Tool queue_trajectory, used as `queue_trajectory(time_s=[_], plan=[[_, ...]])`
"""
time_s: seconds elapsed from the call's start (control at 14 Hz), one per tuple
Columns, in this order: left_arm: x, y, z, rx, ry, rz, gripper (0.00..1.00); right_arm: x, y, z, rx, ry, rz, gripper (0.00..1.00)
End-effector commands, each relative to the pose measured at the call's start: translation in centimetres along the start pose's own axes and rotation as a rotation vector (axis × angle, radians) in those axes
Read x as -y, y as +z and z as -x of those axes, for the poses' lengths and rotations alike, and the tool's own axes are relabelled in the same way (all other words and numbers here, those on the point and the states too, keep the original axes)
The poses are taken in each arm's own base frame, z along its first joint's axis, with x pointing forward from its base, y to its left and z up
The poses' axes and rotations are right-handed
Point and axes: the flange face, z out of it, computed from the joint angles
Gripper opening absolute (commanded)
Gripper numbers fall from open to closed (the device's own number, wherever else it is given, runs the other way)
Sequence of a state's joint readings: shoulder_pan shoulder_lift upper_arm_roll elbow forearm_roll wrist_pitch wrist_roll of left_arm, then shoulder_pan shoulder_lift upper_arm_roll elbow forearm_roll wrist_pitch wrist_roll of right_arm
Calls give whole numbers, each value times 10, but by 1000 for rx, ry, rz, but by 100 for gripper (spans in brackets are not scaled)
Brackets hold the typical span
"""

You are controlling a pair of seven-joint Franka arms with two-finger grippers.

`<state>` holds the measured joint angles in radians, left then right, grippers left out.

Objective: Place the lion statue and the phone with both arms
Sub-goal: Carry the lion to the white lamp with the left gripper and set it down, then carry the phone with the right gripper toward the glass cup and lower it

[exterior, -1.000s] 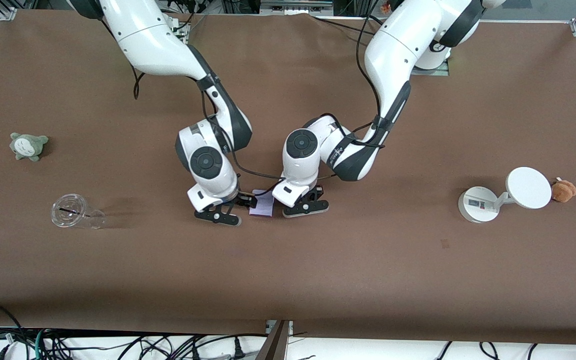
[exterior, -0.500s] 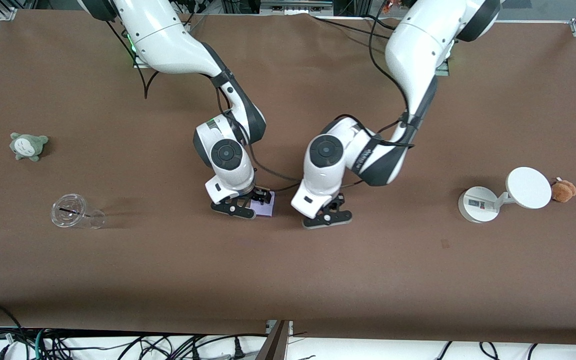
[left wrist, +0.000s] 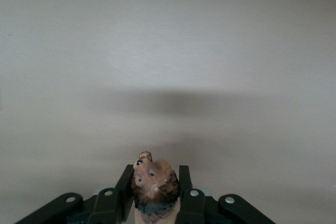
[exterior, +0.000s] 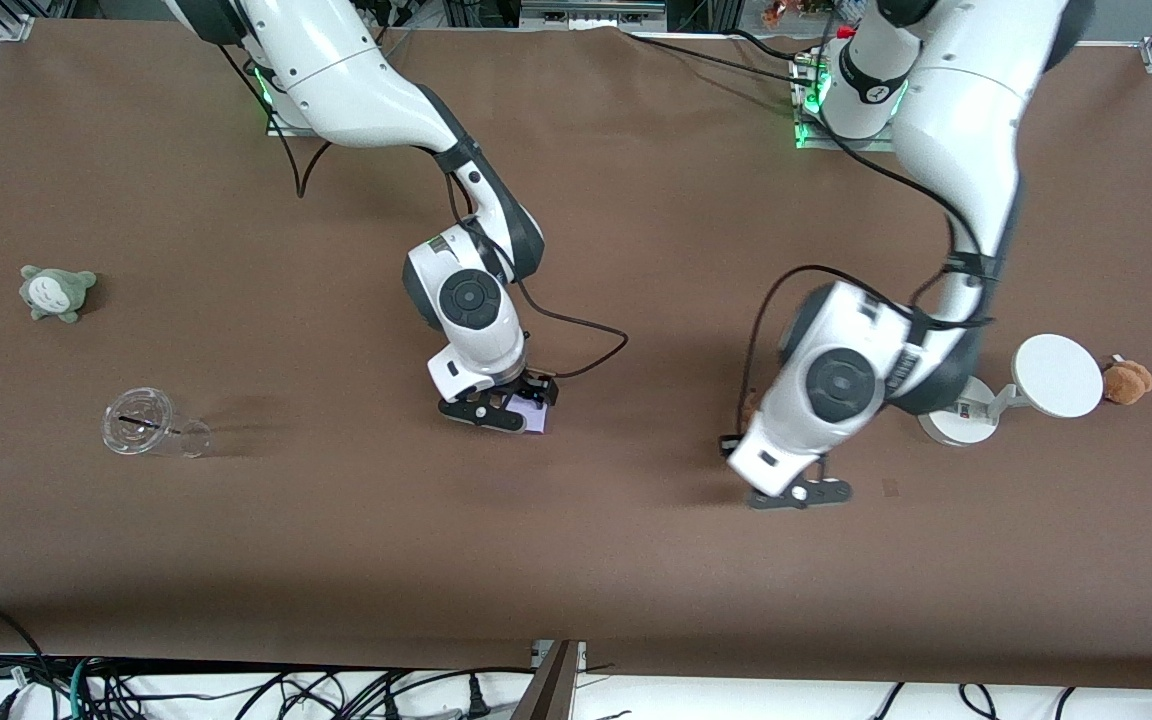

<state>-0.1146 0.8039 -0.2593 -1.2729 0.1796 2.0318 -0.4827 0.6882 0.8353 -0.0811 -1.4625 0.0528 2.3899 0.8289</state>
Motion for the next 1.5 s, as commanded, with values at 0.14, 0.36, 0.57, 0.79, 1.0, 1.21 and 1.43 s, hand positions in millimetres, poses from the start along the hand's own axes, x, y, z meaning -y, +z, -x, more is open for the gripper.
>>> queue_trajectory(time_s=[0.14, 0.36, 0.57, 0.79, 1.0, 1.21, 1.43], plan=[[99, 2, -4, 68, 125, 47, 0, 11, 9, 7, -9, 3, -10, 100], [122, 15, -1, 91, 137, 42, 0, 12, 15, 9, -21, -1, -20, 100], [143, 19, 6, 85, 154, 40, 0, 11, 19, 9, -25, -4, -21, 97], [159, 38, 14, 40, 164, 48, 0, 10, 24, 9, -30, -21, -18, 48], [179, 49, 10, 13, 187, 58, 0, 3, 12, -5, -41, -72, -20, 37], [181, 55, 13, 8, 192, 63, 0, -37, -2, -49, -27, -129, -4, 37], [180, 57, 13, 12, 181, 64, 0, -89, -28, -98, 7, -178, 19, 37]])
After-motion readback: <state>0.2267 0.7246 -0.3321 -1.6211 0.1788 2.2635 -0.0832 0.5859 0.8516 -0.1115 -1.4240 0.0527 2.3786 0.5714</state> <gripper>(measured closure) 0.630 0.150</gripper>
